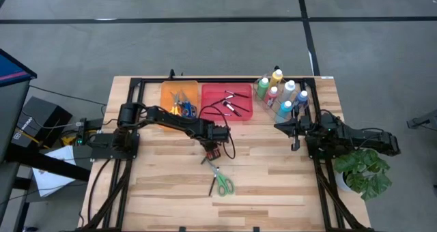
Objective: Pick & Place Paint Supplies
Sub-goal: Put the orange scissors into the orange bin
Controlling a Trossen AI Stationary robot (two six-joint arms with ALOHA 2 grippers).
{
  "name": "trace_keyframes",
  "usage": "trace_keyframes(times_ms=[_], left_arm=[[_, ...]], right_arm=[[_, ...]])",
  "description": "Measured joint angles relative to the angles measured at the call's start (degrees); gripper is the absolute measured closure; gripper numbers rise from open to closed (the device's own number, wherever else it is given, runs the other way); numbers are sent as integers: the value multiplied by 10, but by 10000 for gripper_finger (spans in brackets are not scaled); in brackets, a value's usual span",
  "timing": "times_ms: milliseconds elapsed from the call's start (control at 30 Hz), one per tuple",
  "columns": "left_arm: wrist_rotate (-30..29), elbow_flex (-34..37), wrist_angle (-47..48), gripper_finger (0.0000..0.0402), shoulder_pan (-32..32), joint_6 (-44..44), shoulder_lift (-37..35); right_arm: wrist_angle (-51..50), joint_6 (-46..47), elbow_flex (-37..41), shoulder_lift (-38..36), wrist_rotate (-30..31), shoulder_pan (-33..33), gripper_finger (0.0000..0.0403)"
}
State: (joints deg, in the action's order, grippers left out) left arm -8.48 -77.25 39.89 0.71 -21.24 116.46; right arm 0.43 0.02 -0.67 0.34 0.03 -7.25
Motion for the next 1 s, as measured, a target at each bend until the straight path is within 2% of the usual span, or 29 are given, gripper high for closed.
trace_keyframes(times_ms=[167,233,633,833,1000], left_arm=[[8,0,-4,382,0,0,0],[9,0,-6,394,0,0,0],[4,3,-23,397,0,9,-10],[-20,3,-25,399,0,17,-78],[-31,2,-18,399,-2,20,-178]], right_arm=[[0,0,0,0,0,0,403],[0,0,0,0,0,0,403],[0,0,0,0,0,0,403],[0,0,0,0,0,0,403],[0,0,0,0,0,0,403]])
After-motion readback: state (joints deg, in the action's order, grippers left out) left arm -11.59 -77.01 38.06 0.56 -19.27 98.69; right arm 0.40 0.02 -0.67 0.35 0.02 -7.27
